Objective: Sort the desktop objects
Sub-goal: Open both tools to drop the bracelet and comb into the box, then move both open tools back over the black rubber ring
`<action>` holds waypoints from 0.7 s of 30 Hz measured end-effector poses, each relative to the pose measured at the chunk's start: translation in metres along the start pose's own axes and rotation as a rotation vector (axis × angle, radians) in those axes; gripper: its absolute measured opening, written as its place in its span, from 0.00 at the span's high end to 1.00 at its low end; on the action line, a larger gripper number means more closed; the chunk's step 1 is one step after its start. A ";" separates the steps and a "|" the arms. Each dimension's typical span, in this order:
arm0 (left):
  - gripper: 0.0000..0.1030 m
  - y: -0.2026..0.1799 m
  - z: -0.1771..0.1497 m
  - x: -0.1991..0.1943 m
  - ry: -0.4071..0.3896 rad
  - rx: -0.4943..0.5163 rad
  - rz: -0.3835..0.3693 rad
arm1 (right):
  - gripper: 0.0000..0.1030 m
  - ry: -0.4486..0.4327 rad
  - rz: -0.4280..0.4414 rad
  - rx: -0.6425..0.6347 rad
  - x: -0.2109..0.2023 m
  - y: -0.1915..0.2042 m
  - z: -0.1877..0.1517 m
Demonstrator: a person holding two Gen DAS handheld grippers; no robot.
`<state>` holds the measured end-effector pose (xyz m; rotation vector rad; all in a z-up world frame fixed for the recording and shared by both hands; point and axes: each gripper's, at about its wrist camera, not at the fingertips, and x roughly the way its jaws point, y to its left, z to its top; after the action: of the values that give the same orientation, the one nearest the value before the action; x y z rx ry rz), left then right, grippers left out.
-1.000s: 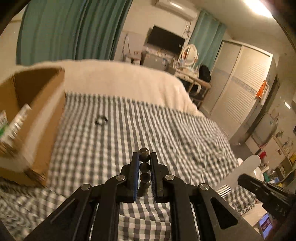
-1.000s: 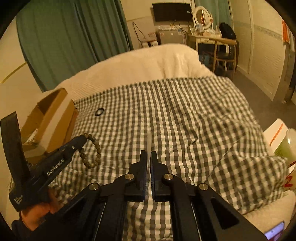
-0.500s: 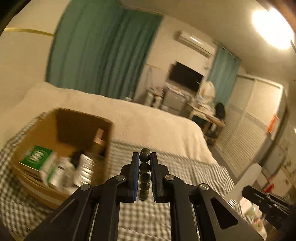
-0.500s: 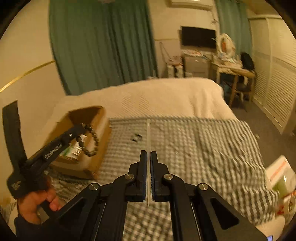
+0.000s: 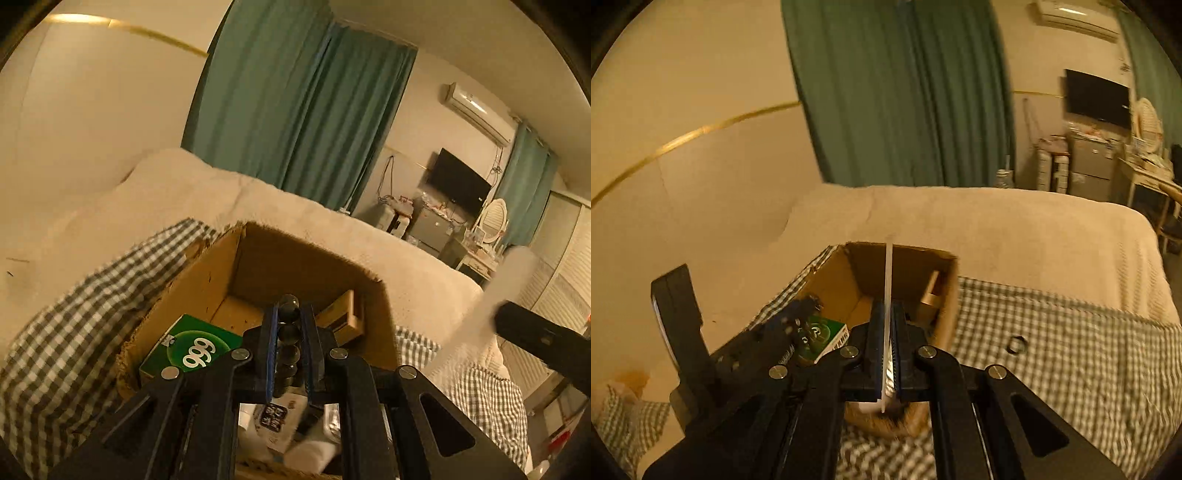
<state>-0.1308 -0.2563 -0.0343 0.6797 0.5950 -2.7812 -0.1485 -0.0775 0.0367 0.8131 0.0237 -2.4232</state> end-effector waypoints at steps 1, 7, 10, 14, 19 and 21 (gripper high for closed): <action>0.89 0.005 -0.004 0.000 0.000 0.005 -0.004 | 0.97 0.014 -0.001 -0.006 0.012 0.002 0.001; 0.26 -0.005 -0.016 0.014 0.031 0.086 0.070 | 0.26 0.020 -0.065 0.025 0.059 -0.007 0.001; 0.17 -0.012 -0.015 -0.009 -0.028 0.070 0.110 | 0.26 -0.002 -0.105 0.029 0.048 -0.017 -0.002; 0.10 -0.027 -0.012 -0.038 -0.035 0.086 0.140 | 0.26 -0.023 -0.135 0.042 0.016 -0.033 -0.013; 0.06 -0.066 -0.009 -0.079 -0.058 0.104 0.101 | 0.25 -0.079 -0.186 0.111 -0.060 -0.066 -0.030; 0.03 -0.086 -0.012 -0.098 -0.078 0.128 0.049 | 0.20 -0.106 -0.209 0.121 -0.084 -0.074 -0.032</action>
<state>-0.0666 -0.1631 0.0319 0.5990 0.3828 -2.8038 -0.1158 0.0336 0.0455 0.7673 -0.0842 -2.6836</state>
